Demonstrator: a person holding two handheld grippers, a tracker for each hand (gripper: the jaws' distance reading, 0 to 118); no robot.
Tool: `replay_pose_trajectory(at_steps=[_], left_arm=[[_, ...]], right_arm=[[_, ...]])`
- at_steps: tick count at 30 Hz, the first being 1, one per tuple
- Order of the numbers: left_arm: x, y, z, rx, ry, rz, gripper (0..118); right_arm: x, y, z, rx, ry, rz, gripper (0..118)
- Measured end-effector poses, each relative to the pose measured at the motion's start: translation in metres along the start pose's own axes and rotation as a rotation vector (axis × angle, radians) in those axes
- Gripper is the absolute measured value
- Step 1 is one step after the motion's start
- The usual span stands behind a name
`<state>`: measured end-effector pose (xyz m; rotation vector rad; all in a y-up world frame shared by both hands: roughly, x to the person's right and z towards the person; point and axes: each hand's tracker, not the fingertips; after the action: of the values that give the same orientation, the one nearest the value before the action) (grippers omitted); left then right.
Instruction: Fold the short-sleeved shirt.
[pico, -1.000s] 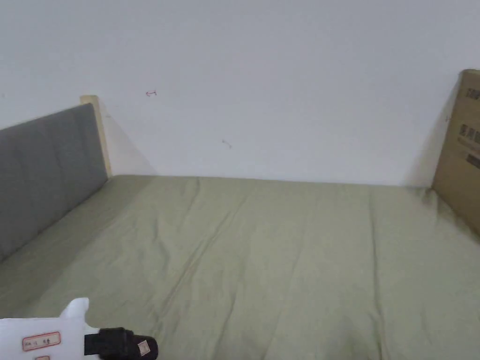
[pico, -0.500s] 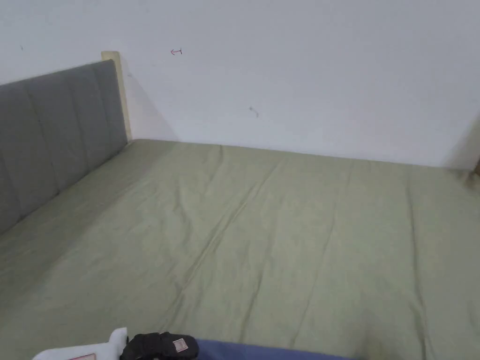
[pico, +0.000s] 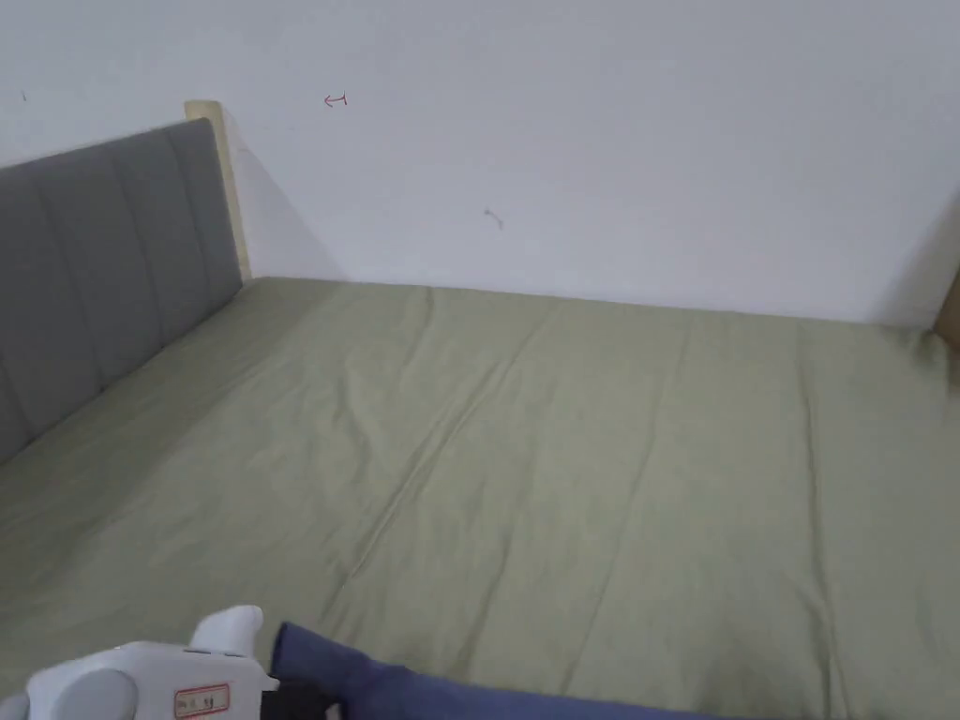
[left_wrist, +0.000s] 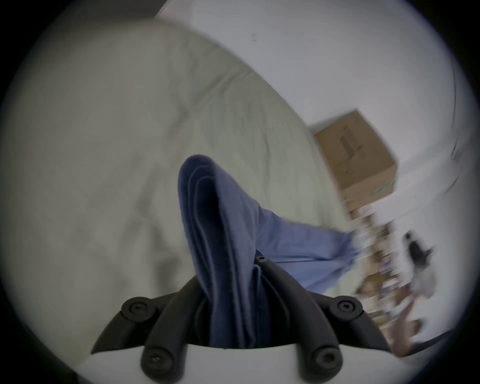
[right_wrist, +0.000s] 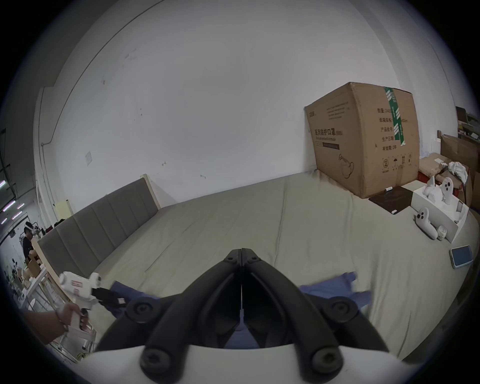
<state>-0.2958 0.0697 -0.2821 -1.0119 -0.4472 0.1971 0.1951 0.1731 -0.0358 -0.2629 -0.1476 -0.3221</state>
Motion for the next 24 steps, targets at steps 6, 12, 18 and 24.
replay_pose_trajectory(at_steps=[6,12,18,24], left_arm=[[0.03,0.014,0.059,0.048,0.36,-0.125,7],[0.117,0.016,0.027,-0.025,-0.094,0.023,26],[0.175,0.001,-0.028,-0.143,-0.238,0.013,105],[0.144,0.002,-0.013,-0.104,-0.18,0.067,103]], right_arm=[[0.011,0.0,0.013,-0.007,0.007,-0.054,0],[0.019,-0.003,0.028,-0.003,0.018,-0.094,0],[0.026,-0.001,0.037,-0.007,0.036,-0.107,0],[0.031,-0.002,0.036,-0.009,0.043,-0.081,0]])
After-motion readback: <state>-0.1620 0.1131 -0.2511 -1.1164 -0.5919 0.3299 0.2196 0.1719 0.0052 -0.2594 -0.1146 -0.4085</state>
